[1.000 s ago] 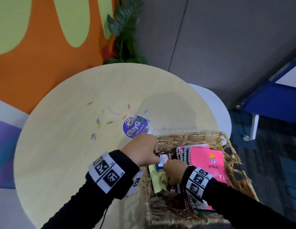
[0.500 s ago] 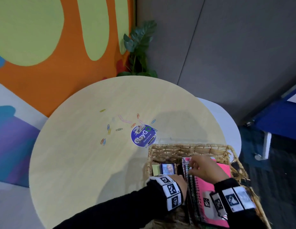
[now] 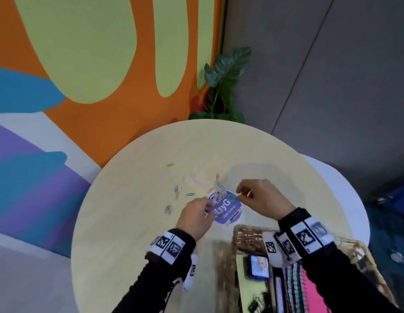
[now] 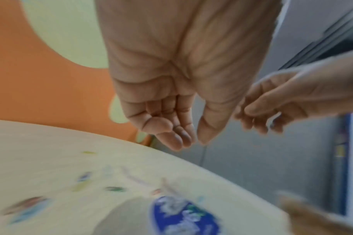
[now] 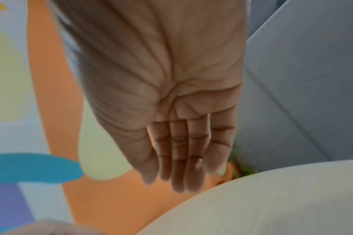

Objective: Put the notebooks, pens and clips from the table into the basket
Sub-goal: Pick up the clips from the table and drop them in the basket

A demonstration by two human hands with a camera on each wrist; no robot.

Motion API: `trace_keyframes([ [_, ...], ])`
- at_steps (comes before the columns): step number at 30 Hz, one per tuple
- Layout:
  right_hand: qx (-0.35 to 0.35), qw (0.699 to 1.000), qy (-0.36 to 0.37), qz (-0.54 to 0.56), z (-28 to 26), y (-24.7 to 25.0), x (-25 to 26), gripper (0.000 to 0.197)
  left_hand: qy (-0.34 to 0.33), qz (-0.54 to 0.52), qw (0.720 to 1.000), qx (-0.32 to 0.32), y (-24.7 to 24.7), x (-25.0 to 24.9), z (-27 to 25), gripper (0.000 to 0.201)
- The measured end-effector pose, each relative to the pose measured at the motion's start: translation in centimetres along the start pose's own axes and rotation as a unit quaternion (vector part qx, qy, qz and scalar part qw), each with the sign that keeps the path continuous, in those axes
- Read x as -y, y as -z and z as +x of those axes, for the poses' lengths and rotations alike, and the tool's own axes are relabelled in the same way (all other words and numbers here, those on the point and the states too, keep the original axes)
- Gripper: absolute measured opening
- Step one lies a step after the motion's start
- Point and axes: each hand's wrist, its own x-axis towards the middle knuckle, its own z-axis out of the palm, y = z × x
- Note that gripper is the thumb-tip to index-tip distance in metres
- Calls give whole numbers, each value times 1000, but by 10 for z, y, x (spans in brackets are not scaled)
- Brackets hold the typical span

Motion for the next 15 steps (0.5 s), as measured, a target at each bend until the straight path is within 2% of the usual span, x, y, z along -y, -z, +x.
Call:
trace_keyframes([
  [3, 41, 998, 52, -17, 63, -27, 26, 12, 109, 3, 993, -43, 11, 56, 13, 20],
  [6, 117, 989, 64, -71, 113, -65, 41, 16, 176, 2, 982, -62, 11, 99, 21, 19],
  [8, 174, 976, 59, -115, 138, -88, 44, 20, 208, -8, 975, -81, 10, 118, 28, 12],
  [10, 215, 965, 48, -140, 156, -105, 44, 34, 236, -14, 967, -94, 9, 131, 35, 11],
  [12, 230, 958, 40, -166, 169, -117, 44, 42, 250, -14, 963, -102, 8, 137, 43, 12],
  [15, 239, 946, 33, -216, 180, -133, 45, 37, 257, -11, 961, -103, 7, 141, 51, 12],
])
